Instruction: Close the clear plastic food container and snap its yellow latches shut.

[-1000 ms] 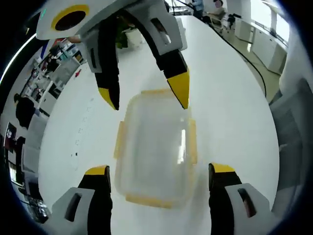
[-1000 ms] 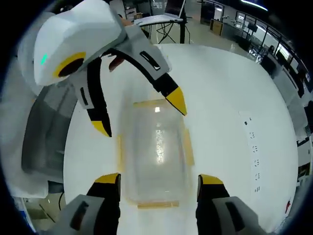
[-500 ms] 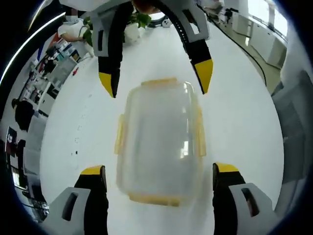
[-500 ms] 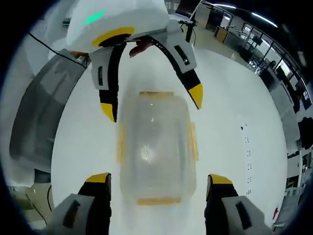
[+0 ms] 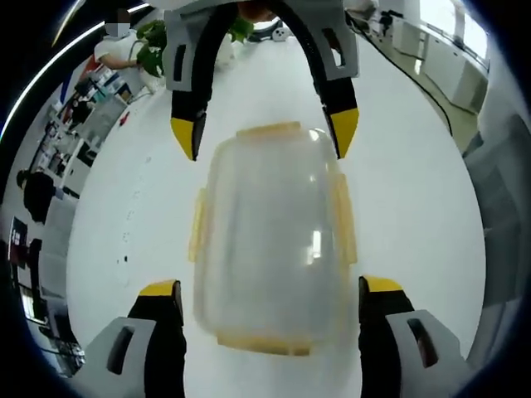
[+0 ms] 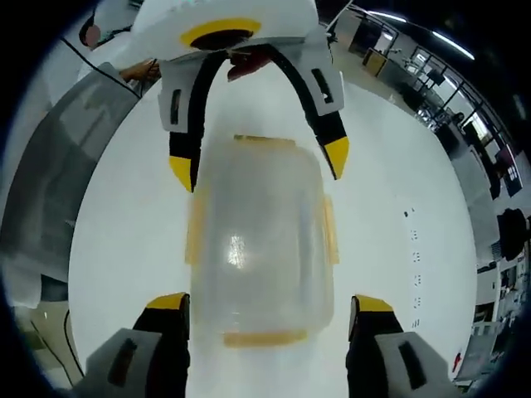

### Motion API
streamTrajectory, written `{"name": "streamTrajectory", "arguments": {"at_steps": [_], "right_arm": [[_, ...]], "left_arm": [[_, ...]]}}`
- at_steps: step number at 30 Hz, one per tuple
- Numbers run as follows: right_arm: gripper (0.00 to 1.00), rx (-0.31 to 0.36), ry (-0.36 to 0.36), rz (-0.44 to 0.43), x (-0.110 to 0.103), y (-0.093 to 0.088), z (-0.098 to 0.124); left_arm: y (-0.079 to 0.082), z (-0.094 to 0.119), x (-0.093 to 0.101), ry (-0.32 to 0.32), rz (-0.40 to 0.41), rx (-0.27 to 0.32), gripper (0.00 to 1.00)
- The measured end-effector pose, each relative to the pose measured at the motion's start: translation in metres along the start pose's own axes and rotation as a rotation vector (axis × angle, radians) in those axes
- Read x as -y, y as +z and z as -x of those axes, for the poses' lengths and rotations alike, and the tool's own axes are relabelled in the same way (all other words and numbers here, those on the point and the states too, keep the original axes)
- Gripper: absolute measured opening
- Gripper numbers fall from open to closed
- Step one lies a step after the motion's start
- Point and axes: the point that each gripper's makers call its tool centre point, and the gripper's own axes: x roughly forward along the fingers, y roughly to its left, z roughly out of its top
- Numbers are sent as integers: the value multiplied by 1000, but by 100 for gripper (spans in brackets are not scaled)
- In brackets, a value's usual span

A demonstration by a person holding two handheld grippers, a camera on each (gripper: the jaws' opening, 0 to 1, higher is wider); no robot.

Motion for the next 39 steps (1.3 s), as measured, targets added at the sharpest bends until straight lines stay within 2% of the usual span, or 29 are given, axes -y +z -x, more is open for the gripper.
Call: {"name": "streamTrajectory", "arguments": {"at_steps": [3,5,9,22,31,39], "right_arm": [[78,0,8,-3,-2,0,-3],[77,-8,15,-5,-3,-3,-6],[75,-17,24,-1,-4,-5,-9],[74,-14,21,-10,-5,-4,-9],[74,-12,19,-29,-15,7,-11],[74,-24,27,-36,-22,26,-17]], "left_arm": [[-2,-3,2,-5,-7,-13,83],[-5,-4,3,-10,-22,-33,77],[-6,-5,1,-3,-30,-33,77],[-8,-5,1,-8,-37,-36,77],[-18,1,8,-15,-53,-38,77],[-37,10,14,-19,-55,-35,77]]}}
